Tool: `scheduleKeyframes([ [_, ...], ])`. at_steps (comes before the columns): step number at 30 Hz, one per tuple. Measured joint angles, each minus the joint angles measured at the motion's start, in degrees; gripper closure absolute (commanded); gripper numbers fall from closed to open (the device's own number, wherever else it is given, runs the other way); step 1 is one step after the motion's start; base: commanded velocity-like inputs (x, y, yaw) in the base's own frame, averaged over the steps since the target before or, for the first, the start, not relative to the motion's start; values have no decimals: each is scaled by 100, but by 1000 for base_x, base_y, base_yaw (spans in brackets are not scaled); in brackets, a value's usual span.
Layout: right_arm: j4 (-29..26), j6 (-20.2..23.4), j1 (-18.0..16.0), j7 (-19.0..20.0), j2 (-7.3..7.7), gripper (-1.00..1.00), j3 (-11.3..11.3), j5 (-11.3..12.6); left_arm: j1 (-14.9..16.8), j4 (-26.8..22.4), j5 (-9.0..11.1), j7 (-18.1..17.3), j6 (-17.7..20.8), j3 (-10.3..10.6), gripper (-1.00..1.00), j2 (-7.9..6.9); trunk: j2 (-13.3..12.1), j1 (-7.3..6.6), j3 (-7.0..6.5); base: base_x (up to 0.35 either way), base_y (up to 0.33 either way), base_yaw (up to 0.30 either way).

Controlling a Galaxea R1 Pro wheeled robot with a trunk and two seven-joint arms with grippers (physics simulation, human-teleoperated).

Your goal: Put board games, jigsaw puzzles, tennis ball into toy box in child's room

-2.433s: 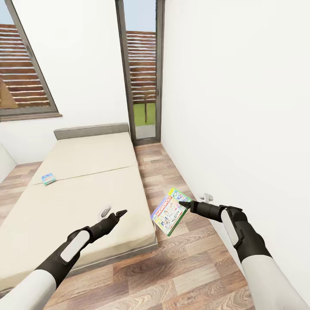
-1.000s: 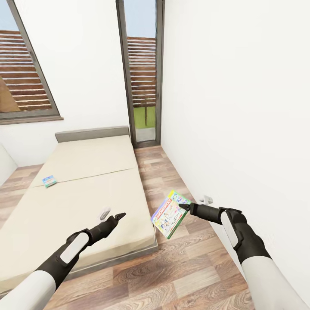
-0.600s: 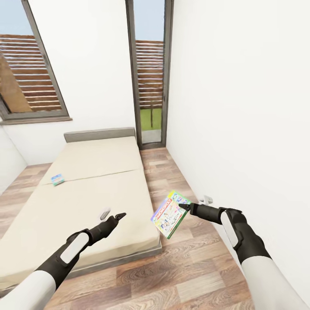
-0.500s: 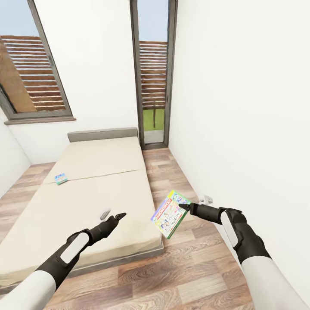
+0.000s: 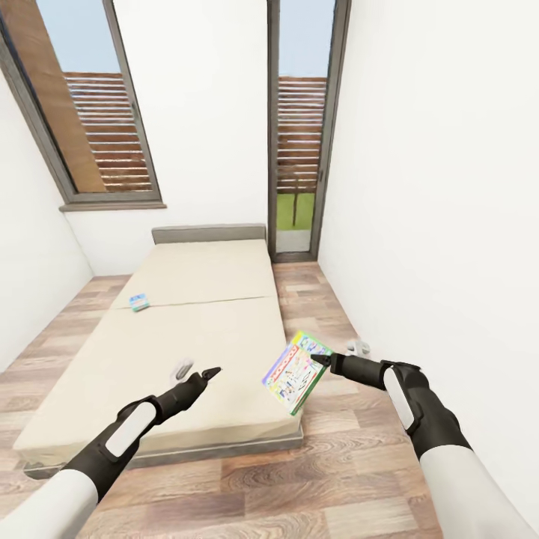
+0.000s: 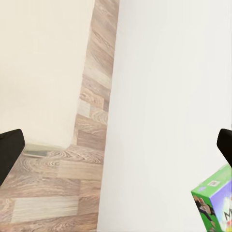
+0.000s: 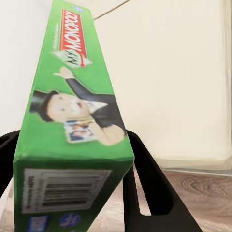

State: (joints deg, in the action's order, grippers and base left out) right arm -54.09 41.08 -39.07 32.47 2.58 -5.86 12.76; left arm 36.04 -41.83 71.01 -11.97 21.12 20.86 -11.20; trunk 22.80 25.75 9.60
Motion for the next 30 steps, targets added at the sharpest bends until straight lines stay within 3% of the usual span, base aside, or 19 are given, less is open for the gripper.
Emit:
scheduleKeyframes([
  [30, 0, -2, 0, -5, -1, 100, 0, -10, 0, -282, 12, 3, 6, -11, -100, 2, 0, 0, -126, 0, 0, 264],
])
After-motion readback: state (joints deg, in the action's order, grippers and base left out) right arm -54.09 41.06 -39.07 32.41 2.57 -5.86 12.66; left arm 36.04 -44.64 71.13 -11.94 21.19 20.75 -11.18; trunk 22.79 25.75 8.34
